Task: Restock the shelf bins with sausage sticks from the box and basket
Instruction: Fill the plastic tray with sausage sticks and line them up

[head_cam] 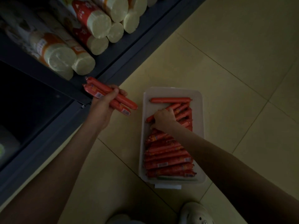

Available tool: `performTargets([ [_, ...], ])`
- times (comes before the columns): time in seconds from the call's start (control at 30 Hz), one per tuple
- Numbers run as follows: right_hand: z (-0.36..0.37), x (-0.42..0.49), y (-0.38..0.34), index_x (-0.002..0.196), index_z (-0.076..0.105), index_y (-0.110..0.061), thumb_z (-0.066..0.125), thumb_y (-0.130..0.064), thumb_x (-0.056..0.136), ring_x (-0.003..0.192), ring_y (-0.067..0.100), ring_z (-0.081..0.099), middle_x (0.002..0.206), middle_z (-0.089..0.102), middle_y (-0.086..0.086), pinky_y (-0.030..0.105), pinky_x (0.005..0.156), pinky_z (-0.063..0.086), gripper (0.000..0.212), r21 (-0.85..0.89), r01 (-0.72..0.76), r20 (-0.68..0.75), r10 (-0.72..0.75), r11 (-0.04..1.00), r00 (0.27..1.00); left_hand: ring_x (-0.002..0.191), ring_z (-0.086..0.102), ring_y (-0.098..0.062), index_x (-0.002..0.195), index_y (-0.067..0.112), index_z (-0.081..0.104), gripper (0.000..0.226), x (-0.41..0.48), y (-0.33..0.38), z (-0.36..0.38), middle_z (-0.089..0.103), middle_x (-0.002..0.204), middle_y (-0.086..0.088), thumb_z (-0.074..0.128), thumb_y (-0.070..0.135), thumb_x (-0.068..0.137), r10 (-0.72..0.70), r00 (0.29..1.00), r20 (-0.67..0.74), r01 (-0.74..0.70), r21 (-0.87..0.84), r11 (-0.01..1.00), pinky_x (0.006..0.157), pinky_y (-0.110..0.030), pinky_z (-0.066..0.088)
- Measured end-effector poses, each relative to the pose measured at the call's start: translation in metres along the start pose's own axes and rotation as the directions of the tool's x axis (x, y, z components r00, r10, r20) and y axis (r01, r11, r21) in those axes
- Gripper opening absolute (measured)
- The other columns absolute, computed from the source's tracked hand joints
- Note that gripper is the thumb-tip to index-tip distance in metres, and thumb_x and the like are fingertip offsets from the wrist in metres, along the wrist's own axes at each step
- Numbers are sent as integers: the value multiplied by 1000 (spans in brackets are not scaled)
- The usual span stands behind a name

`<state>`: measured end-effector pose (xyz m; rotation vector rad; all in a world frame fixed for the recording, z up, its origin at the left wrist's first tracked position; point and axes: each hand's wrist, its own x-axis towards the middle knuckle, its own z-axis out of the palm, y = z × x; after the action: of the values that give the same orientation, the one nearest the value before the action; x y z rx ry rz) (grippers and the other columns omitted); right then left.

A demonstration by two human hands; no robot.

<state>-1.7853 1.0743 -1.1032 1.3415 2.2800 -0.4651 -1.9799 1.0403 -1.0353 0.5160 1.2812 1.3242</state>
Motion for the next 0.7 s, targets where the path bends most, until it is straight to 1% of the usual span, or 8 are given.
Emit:
performTargets([
  [0.13,8,2,-8,114,61,-15,54,-34,91,118,26,50,120,61,6,36,103,25,31,134,-89,-11,91,987,996,94,64,-19,88,15,58,17,-7,11,-7,70,82,-1,48,2,94,-14,999,33,10,134,991,91,-40,50],
  [0.3,7,-3,-7,114,61,-8,59,-35,87,115,32,51,120,59,14,35,96,36,38,191,-38,-54,49,981,997,95,65,-19,89,14,57,15,-14,13,-6,70,83,0,49,2,93,-30,998,63,15,223,975,90,-40,49],
  [0.37,-4,-11,-5,105,64,-4,61,-34,84,108,33,54,113,61,17,35,90,42,37,269,27,-138,11,963,990,97,65,-22,89,14,58,15,-16,14,-5,70,83,-1,49,3,94,-37,996,78,18,226,974,88,-39,51],
  [0.43,-21,-19,4,95,66,-2,64,-28,82,95,35,60,101,64,19,36,81,48,30,443,105,-289,31,890,957,92,66,-21,87,15,58,16,-18,12,-2,70,78,0,49,5,95,-54,996,68,36,235,971,84,-38,53],
  [0.5,-49,-31,22,95,65,-3,64,-22,84,80,28,59,89,63,12,29,73,44,23,593,151,-438,160,791,885,82,67,-20,85,15,58,14,-17,8,3,69,71,2,51,9,95,-85,996,19,78,233,969,82,-39,54],
  [0.57,-73,-42,46,97,63,-10,61,-21,87,72,15,51,81,57,2,22,64,35,16,661,139,-466,259,737,846,71,66,-20,84,15,58,11,-16,3,10,66,64,1,55,11,94,-121,991,-54,130,226,965,81,-40,53],
  [0.67,-76,-48,80,96,62,-9,56,-13,90,61,4,53,78,57,5,14,59,41,10,707,166,-393,187,687,900,60,60,-20,77,16,58,14,-10,-4,22,62,55,2,59,11,91,-116,985,-126,152,325,933,71,-37,49],
  [0.7,-68,-47,88,100,63,-7,55,-10,91,69,4,58,86,60,9,17,68,46,13,657,158,-361,123,737,924,59,58,-21,75,16,57,15,-7,-6,26,60,54,3,60,11,89,-111,984,-138,154,361,920,69,-37,48],
])
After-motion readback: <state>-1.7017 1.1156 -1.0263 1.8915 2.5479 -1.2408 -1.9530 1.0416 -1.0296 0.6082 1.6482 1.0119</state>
